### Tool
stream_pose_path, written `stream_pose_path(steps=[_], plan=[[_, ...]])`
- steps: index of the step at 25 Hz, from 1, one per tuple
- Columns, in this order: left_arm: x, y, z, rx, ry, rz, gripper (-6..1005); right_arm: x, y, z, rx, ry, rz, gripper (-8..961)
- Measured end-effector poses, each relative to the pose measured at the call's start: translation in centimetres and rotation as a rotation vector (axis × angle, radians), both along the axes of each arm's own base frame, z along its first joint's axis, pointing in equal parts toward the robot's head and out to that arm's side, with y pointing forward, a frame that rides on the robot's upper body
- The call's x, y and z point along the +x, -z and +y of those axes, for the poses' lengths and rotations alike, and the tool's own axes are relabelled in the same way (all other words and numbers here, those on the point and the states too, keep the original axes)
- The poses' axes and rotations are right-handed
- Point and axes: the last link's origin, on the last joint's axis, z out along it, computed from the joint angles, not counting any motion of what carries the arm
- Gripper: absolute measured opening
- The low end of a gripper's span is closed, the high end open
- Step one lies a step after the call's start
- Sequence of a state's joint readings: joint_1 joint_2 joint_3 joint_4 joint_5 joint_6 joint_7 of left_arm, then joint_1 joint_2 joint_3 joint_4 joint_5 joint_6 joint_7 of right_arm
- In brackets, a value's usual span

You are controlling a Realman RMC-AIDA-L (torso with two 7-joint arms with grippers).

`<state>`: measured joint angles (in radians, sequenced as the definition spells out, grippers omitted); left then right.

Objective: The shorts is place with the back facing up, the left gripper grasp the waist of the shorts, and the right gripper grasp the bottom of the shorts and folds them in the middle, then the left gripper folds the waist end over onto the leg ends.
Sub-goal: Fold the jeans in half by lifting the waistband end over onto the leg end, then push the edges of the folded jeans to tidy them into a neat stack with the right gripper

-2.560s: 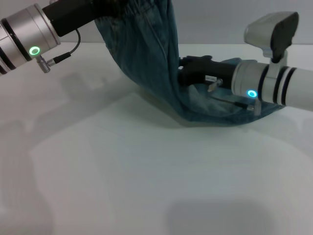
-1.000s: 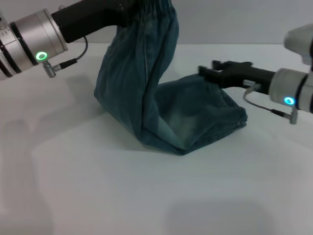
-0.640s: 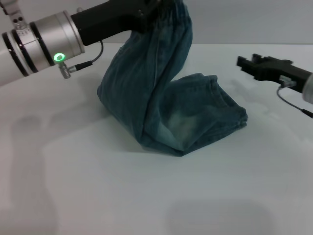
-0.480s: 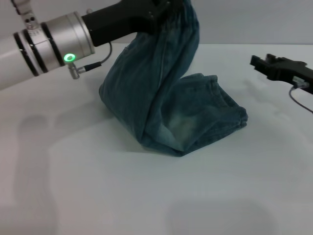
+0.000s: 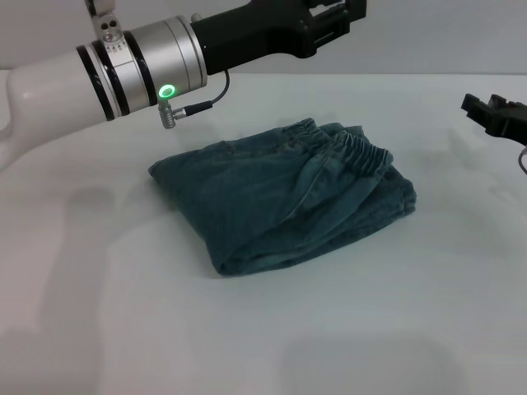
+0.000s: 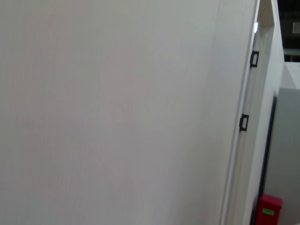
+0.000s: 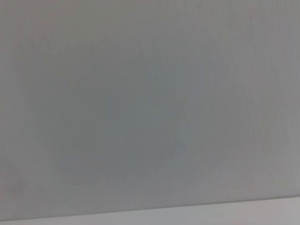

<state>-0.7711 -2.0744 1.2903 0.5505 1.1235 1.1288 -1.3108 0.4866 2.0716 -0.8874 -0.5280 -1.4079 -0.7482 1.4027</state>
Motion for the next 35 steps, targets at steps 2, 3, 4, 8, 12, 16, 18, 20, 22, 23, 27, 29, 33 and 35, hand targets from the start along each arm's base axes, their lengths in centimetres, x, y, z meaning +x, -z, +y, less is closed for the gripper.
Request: stream_pose_path(steps=[2,3,4,8,12,16,18,20,22,23,27,29,33,35], plan=[[0.1,0.0,0.0,0.002,0.0,-0.005,365,0.1,0.0,-0.1,0.0,0.002,0.001,487],[0.1,0.0,0.0,0.002,-0.002,-0.007,402,0.0,0.1,-0.1,-0.001,0.001,0.002,487],[-0.1,-0.1,0.0,0.003,-0.008,-0.011,440,0.0,0.1,-0.1,-0.002,0.0,0.003,487],[-1.5,-0.9,-0.2,0.038,-0.048,-0.052,525,0.0,-0.1,-0.1,0.007,0.0,0.014,486],[-3.8,-2.5,-0.9,0.124,-0.091,-0.134,609,-0.6,-0.6,0.0,0.034,-0.03,0.04,487],[-7.0,-4.2,-2.0,0.246,-0.159,-0.207,704,-2.6,-1.6,0.3,0.095,-0.168,0.075,488],[-8.7,-5.1,-2.7,0.313,-0.2,-0.234,767,-3.9,-1.9,0.2,0.105,-0.256,0.083,488],[-10.6,-6.1,-3.6,0.394,-0.24,-0.263,829,-5.7,-2.0,0.2,0.092,-0.363,0.087,487],[-12.2,-6.9,-4.7,0.457,-0.273,-0.288,826,-7.6,-1.6,0.3,0.045,-0.465,0.073,487],[-13.0,-7.3,-5.2,0.489,-0.285,-0.302,825,-8.6,-1.2,0.3,0.002,-0.52,0.053,487],[-15.7,-8.6,-7.6,0.614,-0.329,-0.363,824,-12.3,1.3,0.2,-0.215,-0.688,-0.017,487],[-16.8,-9.0,-8.6,0.655,-0.355,-0.379,824,-13.9,2.8,0.0,-0.335,-0.748,-0.058,487],[-18.4,-9.4,-9.8,0.687,-0.41,-0.385,823,-16.4,5.8,-1.1,-0.574,-0.846,-0.127,488],[-18.9,-9.5,-10.1,0.692,-0.427,-0.383,822,-17.2,7.0,-1.9,-0.684,-0.883,-0.156,488]])
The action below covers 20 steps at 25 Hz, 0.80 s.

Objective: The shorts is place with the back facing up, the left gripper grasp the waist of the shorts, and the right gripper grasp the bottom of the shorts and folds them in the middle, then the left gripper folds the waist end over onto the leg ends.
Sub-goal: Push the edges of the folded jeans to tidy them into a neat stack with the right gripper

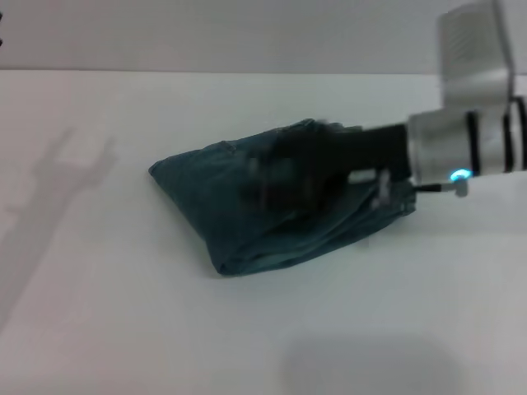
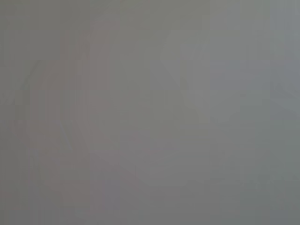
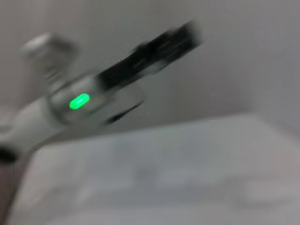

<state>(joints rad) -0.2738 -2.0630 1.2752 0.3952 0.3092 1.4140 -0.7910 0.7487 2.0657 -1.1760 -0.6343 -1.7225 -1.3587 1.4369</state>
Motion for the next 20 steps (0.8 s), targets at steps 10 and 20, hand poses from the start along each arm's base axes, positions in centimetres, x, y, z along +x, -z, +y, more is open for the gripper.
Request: stream_pose_path(steps=[10,20], plan=[[-0.2,0.3,-0.1,-0.006,-0.012,-0.009,820,-1.1,3.3,-2.9,-0.271,-0.131,-0.264,488],[0.0,0.3,0.0,-0.003,-0.007,-0.017,818,-1.0,4.0,-1.9,-0.203,-0.082,-0.286,487]])
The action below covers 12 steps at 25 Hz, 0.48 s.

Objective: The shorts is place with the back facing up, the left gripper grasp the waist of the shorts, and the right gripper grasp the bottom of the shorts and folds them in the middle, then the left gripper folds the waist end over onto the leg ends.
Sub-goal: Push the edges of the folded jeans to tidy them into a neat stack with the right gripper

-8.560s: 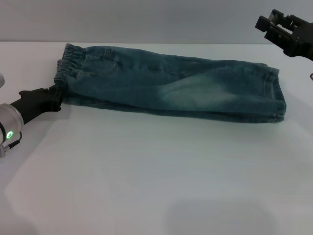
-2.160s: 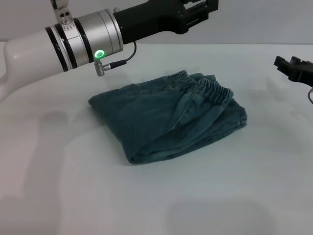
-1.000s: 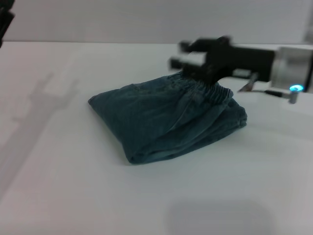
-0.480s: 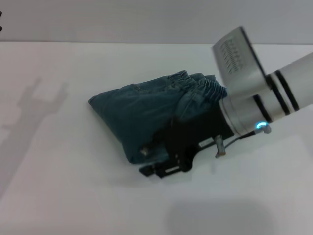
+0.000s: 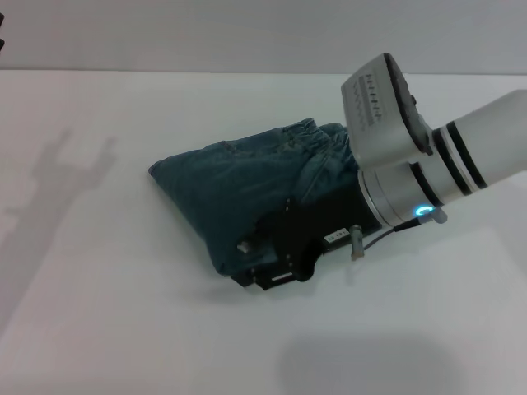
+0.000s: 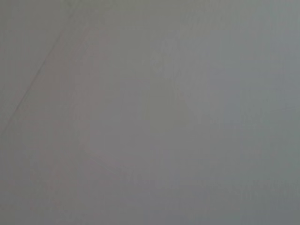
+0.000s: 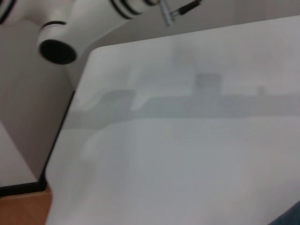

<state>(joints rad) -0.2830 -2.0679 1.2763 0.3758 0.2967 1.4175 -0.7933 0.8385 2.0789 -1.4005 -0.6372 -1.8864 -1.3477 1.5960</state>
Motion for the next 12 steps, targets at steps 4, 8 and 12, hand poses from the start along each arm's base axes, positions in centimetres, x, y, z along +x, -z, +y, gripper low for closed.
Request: stream_pose_path(steps=[4,8,12], plan=[[0.0,-0.1,0.0,0.002,-0.001,-0.004,817,-0.1,0.5,0.3,0.018,0.008,-0.022,487],[-0.1,-0.2,0.0,0.01,-0.005,-0.008,816,0.0,1.6,0.3,0.035,0.001,-0.09,488],[-0.2,-0.3,0.0,0.016,-0.01,-0.01,815,0.0,2.2,0.4,0.058,-0.01,-0.124,488]])
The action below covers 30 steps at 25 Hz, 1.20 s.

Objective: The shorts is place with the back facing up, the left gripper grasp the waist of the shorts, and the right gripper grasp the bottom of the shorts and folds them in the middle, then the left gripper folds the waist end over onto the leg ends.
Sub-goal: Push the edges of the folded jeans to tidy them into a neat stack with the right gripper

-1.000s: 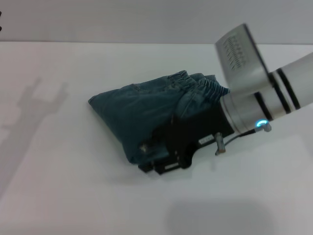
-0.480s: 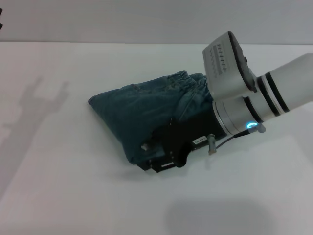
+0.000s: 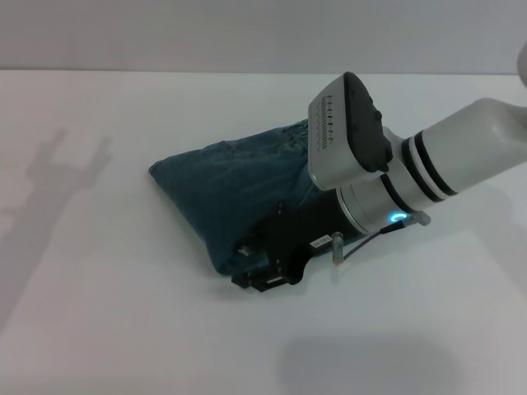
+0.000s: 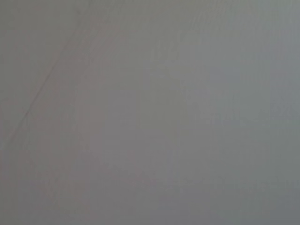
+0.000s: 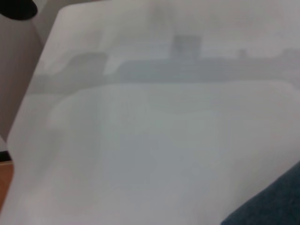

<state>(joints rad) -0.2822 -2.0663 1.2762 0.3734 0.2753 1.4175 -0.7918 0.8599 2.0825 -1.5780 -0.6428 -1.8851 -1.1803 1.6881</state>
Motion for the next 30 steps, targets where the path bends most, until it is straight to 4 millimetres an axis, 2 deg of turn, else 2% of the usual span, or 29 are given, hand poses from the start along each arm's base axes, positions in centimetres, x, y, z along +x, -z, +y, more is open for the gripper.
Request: stream_pose_path(steps=[19,25,30], plan=[[-0.3,0.1,-0.1,-0.001,-0.015,-0.002,811,-1.9,0.0,3.7,0.27,0.01,0.077,487],[-0.4,0.0,-0.1,-0.001,-0.018,-0.002,810,-2.1,0.0,4.3,0.315,0.029,0.092,488],[-0.5,-0.1,-0.1,0.002,-0.021,-0.002,809,-1.8,0.2,3.8,0.284,0.042,0.097,488]])
